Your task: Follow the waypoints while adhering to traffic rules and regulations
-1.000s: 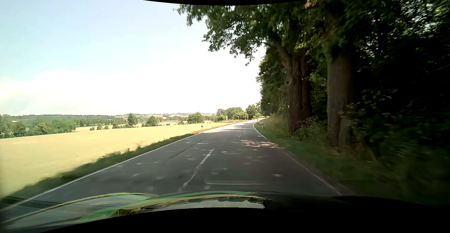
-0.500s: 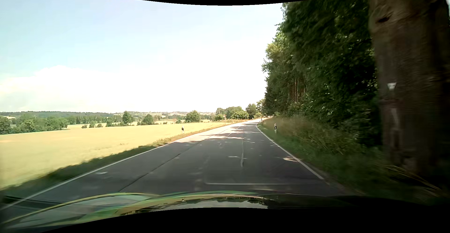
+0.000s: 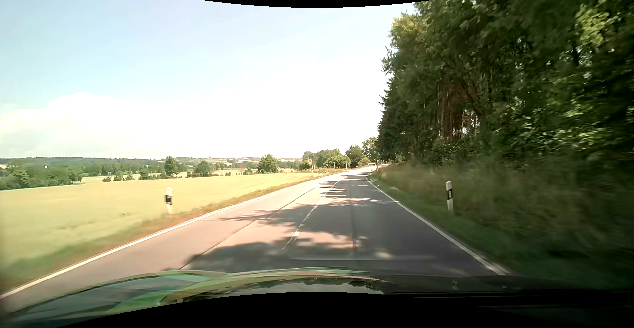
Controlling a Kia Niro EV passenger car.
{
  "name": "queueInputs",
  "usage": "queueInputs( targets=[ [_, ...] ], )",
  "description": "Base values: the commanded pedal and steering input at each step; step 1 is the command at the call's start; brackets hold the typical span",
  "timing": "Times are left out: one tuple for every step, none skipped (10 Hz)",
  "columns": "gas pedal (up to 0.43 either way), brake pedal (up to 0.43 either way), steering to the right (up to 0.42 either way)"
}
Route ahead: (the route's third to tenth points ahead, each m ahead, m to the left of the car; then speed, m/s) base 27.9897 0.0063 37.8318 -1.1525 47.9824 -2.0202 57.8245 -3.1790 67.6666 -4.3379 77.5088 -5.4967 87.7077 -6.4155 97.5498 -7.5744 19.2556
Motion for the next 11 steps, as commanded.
queueInputs(
  targets=[
    [0.130,0.000,0.011],
    [0.130,0.000,0.013],
    [0.130,0.000,0.018],
    [0.130,0.000,0.020],
    [0.130,0.000,0.020],
    [0.130,0.000,0.020],
    [0.130,0.000,0.019],
    [0.138,0.000,0.017],
    [0.138,0.000,0.015],
    [0.138,0.000,0.015],
    [0.138,0.000,0.015]
  ],
)
